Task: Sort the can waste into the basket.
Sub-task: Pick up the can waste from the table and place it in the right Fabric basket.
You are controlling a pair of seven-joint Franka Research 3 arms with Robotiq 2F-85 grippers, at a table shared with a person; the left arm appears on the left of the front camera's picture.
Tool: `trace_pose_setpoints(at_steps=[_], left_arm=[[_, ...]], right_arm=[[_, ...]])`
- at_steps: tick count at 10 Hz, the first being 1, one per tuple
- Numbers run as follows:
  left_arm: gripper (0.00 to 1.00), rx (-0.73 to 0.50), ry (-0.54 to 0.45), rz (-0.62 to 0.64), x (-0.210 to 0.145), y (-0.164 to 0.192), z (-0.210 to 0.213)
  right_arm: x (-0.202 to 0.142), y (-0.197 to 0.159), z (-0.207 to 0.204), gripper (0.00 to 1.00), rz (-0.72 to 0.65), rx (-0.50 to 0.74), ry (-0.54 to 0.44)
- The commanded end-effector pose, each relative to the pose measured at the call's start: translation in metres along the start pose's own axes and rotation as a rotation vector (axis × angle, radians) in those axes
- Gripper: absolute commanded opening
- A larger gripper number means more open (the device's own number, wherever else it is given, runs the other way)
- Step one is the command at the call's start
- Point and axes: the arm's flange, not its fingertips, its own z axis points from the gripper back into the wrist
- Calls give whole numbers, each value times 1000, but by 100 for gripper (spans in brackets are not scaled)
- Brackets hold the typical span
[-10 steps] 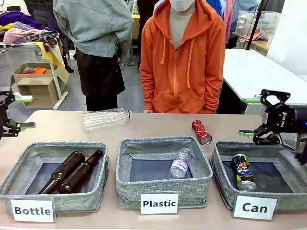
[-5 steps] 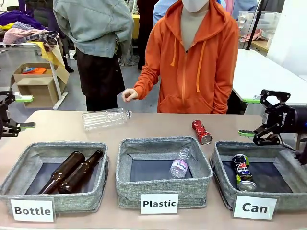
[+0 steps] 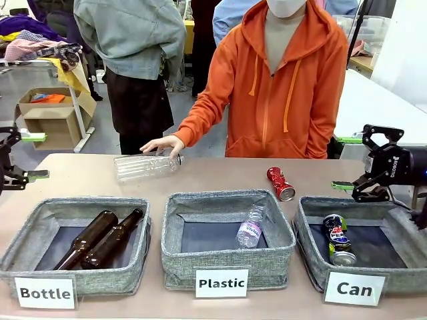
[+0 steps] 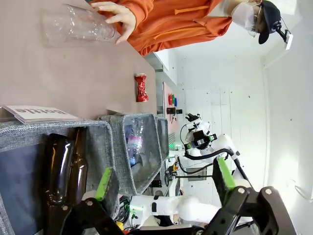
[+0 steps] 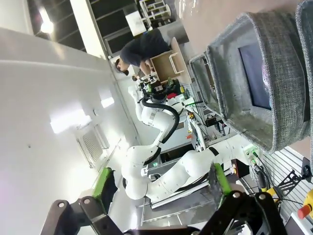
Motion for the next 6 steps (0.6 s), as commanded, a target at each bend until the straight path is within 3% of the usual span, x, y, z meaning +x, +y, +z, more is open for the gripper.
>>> trace_pose_setpoints(at_steps=[1,3,5,6], left_arm=[[100,2,-5,-1,0,-3,0],[100,2,-5,-1,0,-3,0],[100,2,-5,-1,0,-3,0],[100,2,-5,-1,0,-3,0]], right_arm=[[-2,7,-22,100,75,-156,-136],[6,23,-56,100,290,-400,-427],[12,42,-75,100,541,-735,-691],[16,49,-91,100,685,-884,-722]])
